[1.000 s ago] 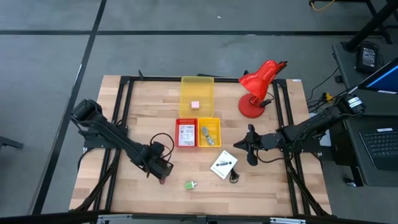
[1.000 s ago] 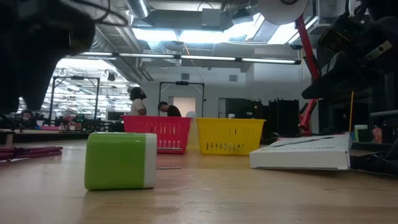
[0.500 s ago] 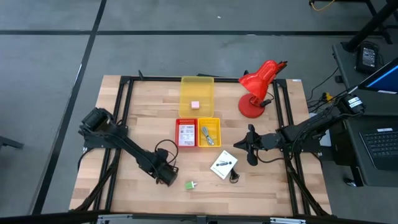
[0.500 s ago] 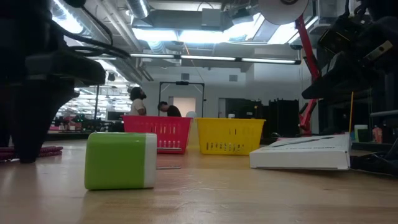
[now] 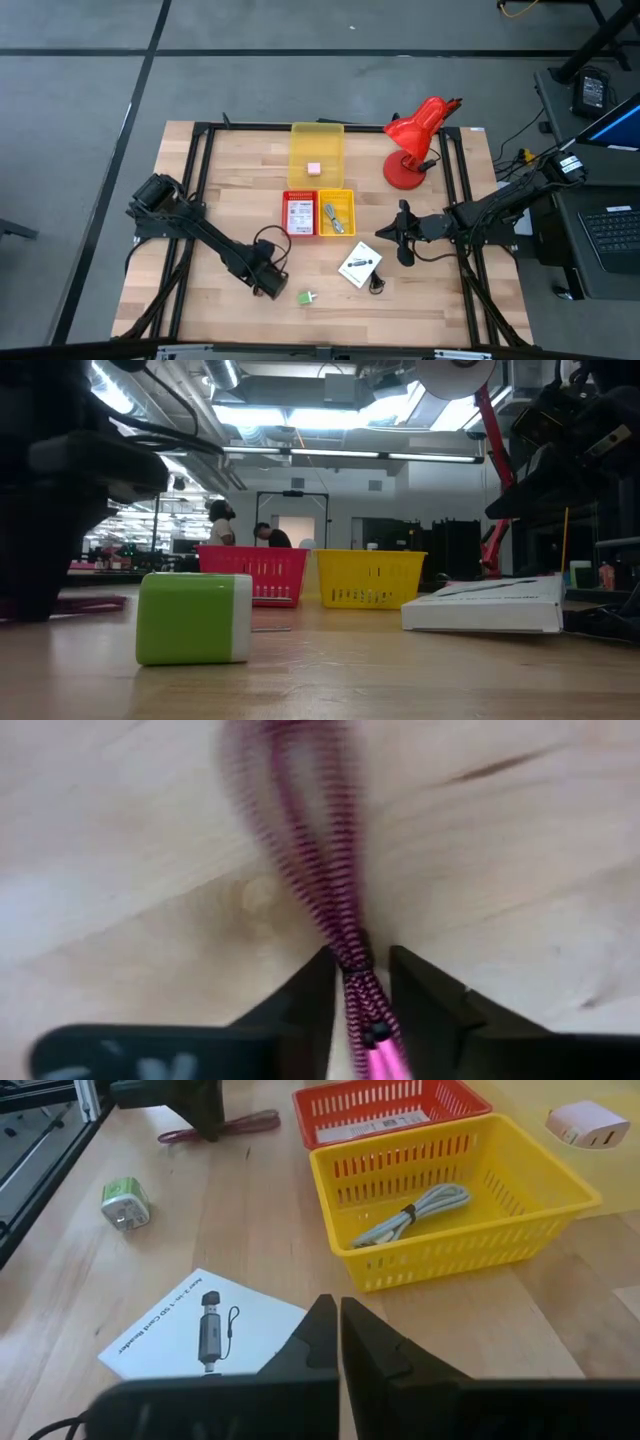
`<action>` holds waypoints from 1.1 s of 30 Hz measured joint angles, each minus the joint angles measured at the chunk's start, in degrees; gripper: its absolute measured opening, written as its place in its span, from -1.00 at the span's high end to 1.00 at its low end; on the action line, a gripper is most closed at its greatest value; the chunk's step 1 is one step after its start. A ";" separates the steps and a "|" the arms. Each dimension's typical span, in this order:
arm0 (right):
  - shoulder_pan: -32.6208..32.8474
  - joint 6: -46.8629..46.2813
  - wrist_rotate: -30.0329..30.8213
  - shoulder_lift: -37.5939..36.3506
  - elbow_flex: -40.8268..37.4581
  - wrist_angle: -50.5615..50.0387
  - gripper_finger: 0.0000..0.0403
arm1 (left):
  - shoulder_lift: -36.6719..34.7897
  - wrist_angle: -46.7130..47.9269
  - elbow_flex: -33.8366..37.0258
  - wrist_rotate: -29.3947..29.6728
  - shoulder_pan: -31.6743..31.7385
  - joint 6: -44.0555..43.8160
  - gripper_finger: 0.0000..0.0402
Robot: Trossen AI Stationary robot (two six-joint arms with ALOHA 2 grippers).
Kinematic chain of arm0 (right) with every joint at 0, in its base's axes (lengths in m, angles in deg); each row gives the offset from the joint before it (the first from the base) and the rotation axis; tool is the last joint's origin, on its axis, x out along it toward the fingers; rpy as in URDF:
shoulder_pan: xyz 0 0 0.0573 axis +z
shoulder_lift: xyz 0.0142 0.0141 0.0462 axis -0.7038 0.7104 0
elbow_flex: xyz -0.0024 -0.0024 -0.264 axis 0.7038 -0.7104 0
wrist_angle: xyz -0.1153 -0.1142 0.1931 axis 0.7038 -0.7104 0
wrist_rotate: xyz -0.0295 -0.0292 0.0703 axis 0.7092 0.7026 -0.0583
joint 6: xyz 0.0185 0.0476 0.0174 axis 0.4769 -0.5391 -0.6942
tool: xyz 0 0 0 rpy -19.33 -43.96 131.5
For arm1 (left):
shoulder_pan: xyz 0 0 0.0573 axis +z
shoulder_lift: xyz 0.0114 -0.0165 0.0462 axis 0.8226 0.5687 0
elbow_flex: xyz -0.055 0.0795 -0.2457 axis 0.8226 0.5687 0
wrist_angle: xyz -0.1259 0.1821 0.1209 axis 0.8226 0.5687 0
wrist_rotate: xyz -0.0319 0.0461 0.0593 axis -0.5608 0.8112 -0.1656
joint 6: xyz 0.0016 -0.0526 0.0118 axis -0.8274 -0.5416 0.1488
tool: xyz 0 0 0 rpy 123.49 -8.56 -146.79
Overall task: Pick and place items into bin
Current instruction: Put the pink charger cable into the yellow bin
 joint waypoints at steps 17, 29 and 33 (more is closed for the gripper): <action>-0.02 -1.86 0.00 0.00 0.00 0.35 1.00 | -6.21 0.16 0.42 4.29 -1.67 19.61 0.94; -0.02 -1.40 0.00 0.00 0.00 2.12 1.00 | -15.78 0.02 0.40 15.30 -5.03 28.50 0.94; -0.02 -1.38 0.02 0.00 0.00 2.35 1.00 | -19.61 -0.02 0.31 19.29 -5.66 33.35 0.94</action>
